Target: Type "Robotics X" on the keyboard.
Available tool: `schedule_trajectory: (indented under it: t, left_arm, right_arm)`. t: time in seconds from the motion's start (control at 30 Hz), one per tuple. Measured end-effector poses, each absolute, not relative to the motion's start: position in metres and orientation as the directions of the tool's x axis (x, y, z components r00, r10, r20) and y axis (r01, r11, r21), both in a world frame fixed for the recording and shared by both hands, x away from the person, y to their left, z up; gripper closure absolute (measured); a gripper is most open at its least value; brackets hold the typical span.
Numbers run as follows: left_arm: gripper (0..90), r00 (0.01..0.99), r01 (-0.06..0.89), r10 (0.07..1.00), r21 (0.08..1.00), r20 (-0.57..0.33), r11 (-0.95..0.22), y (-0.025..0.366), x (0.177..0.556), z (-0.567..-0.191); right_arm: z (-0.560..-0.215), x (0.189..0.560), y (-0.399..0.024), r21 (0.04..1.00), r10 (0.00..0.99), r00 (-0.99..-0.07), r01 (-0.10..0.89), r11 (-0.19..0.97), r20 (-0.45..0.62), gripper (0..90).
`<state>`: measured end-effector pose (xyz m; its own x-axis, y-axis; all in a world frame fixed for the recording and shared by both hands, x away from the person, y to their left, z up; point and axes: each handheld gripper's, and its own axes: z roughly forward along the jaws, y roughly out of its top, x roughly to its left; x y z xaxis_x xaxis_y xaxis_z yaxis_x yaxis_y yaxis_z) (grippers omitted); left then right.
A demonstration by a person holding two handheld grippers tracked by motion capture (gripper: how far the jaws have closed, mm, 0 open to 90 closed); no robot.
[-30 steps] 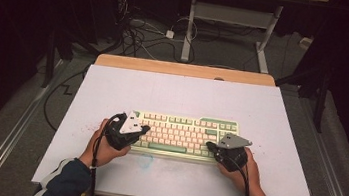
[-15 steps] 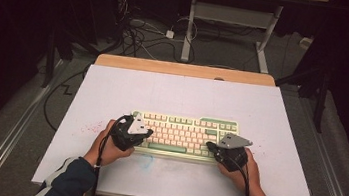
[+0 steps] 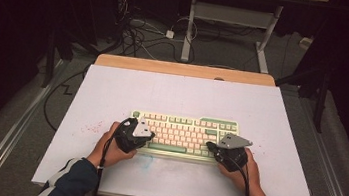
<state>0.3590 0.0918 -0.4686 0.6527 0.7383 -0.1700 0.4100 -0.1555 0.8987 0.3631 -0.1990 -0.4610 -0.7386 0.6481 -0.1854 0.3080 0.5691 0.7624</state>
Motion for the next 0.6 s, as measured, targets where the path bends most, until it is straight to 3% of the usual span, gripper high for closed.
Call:
schedule_trajectory:
  t: [0.6]
  left_arm:
    - [86.7,0.654,0.405,0.739,0.900,-0.160,-0.163,0.0905,0.3582,-0.4708]
  right_arm:
    - [-0.4612,0.3626,-0.1987,0.764,0.651,-0.736,0.308,0.567,-0.186,90.0]
